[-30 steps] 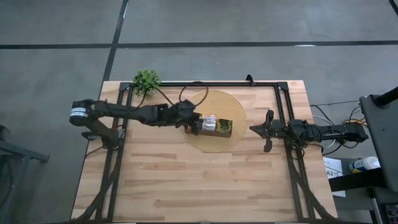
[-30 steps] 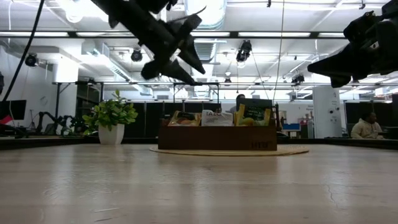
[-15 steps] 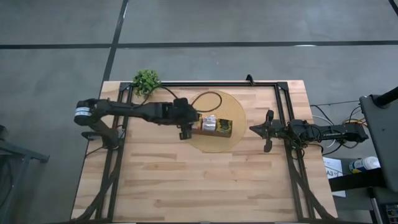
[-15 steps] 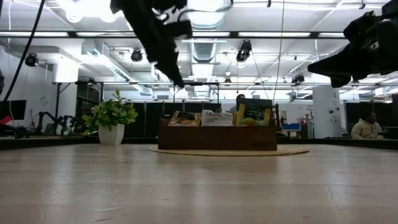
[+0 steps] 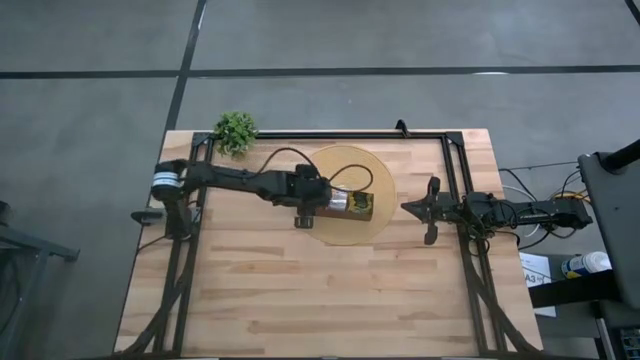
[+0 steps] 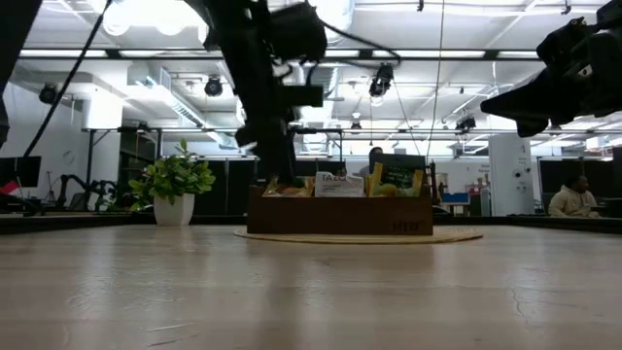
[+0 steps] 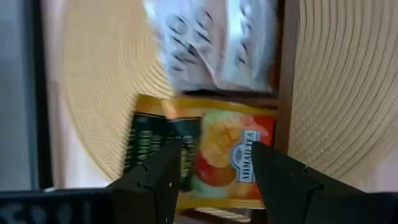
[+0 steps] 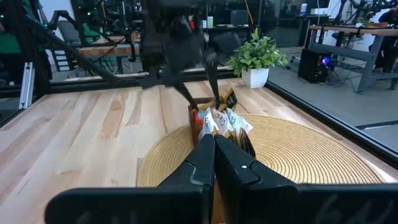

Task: Pick & Place Tea
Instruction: Put the orange tea bag into the left section of the wooden organizer, then return to Home Position

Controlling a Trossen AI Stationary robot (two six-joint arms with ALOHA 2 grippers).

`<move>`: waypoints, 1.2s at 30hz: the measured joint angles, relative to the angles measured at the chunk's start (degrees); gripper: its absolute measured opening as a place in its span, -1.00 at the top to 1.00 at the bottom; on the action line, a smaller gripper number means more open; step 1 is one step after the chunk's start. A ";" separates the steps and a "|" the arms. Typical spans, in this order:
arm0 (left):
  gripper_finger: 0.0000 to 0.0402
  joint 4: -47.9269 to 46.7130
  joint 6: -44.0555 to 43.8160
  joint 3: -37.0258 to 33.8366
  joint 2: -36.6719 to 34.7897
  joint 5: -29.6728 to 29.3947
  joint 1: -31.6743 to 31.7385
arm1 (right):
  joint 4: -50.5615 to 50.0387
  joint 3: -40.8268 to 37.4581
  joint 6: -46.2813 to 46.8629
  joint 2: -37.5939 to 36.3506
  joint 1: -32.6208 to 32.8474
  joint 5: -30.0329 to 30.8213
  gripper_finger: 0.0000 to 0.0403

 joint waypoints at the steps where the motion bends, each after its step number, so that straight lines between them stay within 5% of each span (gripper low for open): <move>1: 0.06 -0.36 0.59 0.21 0.97 0.01 0.00 | 0.00 0.00 0.00 0.00 0.00 0.00 0.96; 11: 0.06 -1.25 5.63 0.50 7.22 -13.70 -0.71 | 0.02 0.00 0.00 0.00 0.00 0.00 0.96; 16: 0.06 -4.19 6.66 2.05 6.25 -15.13 -0.94 | 0.01 0.00 0.00 0.00 0.00 0.00 0.96; 23: 0.06 -12.49 1.97 10.08 4.68 -7.24 -1.00 | 0.00 0.00 0.00 0.00 0.00 0.00 0.96; 30: 0.06 -15.98 0.48 16.37 4.64 10.46 -1.09 | 0.00 0.00 0.00 -0.02 0.00 0.01 0.96; 36: 0.06 -19.24 0.15 19.91 4.57 17.09 -0.31 | 0.02 0.00 0.00 -0.02 0.00 0.00 0.96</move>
